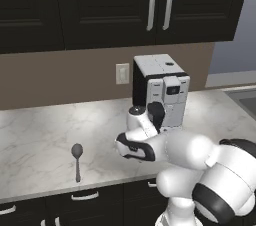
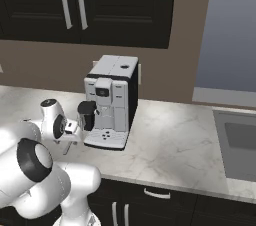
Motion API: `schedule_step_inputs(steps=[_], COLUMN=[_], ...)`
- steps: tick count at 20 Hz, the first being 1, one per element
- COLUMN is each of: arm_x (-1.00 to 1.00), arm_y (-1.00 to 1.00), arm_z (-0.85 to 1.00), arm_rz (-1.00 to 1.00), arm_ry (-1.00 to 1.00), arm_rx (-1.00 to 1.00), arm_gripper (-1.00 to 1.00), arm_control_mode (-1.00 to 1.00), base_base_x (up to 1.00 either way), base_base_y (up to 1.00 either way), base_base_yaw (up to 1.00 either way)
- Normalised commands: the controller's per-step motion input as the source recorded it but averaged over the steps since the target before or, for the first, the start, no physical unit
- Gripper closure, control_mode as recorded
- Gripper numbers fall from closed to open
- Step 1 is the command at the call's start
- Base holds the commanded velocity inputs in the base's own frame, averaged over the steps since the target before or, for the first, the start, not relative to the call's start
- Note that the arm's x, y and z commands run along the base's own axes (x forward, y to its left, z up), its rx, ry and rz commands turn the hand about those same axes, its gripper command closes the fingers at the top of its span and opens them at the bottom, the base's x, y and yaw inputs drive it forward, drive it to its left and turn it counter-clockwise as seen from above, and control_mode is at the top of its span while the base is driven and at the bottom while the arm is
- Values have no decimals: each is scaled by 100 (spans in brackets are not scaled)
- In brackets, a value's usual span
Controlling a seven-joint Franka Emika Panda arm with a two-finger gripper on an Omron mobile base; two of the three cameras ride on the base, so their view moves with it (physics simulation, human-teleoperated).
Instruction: Take the fork and place it on the left side of the plate. Then take the spoon and place it on the right side of the plate. Make sure they're directly next to the plate.
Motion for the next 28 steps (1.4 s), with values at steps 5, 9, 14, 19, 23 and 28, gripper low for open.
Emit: schedule_step_inputs(steps=[5, 9, 14, 19, 23, 28], arm_x=[17, 8, 8, 0, -10, -38], arm_y=[3, 0, 10, 4, 0, 4], arm_z=[-27, -27, -38, -40, -25, 5], arm_rz=[0, 0, 0, 0, 0, 0], arm_ry=[0, 0, 0, -1, -9, -15], arm_rx=[0, 0, 0, 0, 5, 5], arm_gripper=[-100, -100, 100, 100, 100, 100], arm_control_mode=[-100, -100, -100, -100, -100, -100], base_base_x=[0, 0, 0, 0, 0, 0], base_base_y=[0, 0, 0, 0, 0, 0], base_base_yaw=[0, 0, 0, 0, 0, 0])
